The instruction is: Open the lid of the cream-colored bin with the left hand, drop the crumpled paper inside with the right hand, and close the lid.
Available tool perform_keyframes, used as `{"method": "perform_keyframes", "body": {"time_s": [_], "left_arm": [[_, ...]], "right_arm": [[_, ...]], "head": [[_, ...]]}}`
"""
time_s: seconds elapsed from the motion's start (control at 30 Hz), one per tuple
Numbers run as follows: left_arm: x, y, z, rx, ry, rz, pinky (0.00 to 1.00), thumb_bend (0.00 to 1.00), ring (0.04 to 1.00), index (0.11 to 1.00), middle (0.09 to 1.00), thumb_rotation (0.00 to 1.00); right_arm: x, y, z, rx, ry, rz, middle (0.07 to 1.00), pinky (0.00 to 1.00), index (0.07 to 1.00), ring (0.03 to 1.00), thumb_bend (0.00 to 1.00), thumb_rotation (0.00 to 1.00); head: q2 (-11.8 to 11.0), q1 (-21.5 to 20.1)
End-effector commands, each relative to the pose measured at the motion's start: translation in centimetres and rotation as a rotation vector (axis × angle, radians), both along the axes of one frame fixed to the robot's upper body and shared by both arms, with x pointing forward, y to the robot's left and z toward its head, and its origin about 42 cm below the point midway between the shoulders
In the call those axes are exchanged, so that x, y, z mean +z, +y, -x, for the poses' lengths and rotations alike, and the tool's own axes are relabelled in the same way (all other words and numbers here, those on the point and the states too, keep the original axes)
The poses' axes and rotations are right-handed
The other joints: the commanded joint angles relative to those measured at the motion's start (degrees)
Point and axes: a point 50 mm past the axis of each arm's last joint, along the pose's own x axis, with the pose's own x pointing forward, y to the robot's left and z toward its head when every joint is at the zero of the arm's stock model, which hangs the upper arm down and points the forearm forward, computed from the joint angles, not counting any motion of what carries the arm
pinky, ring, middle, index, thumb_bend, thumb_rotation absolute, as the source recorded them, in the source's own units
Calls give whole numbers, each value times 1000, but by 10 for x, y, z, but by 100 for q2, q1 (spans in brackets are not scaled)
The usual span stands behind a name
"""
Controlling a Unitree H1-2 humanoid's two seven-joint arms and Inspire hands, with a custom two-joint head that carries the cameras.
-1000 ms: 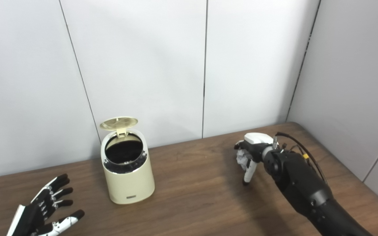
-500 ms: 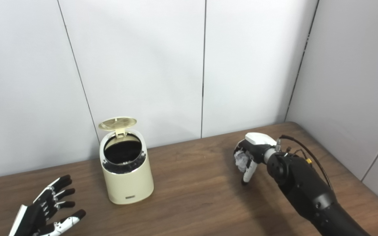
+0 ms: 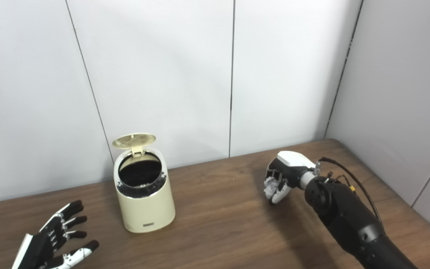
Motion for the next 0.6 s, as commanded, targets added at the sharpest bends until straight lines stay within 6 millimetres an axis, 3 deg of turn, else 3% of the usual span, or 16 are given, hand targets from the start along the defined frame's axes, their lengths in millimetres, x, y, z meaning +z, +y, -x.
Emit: {"method": "perform_keyframes", "body": {"time_s": [0.0,0.2,0.47,0.57], "left_arm": [[19,0,-6,-6,-65,0,659,667,801,895,873,13],[18,0,-6,-14,-65,-7,676,657,810,901,876,5],[16,0,-6,-18,-57,-1,694,656,819,905,880,15],[15,-1,-7,-18,-53,2,698,666,822,903,878,27]], "right_arm": [[29,-6,-5,2,-97,18,502,463,499,413,518,0],[46,2,-2,17,-134,15,495,436,493,425,520,0],[104,29,9,93,-251,-22,506,358,483,419,504,0],[121,44,14,128,-286,4,498,374,479,426,503,0]], "head": [[7,15],[9,22],[0,82],[-16,122]]}}
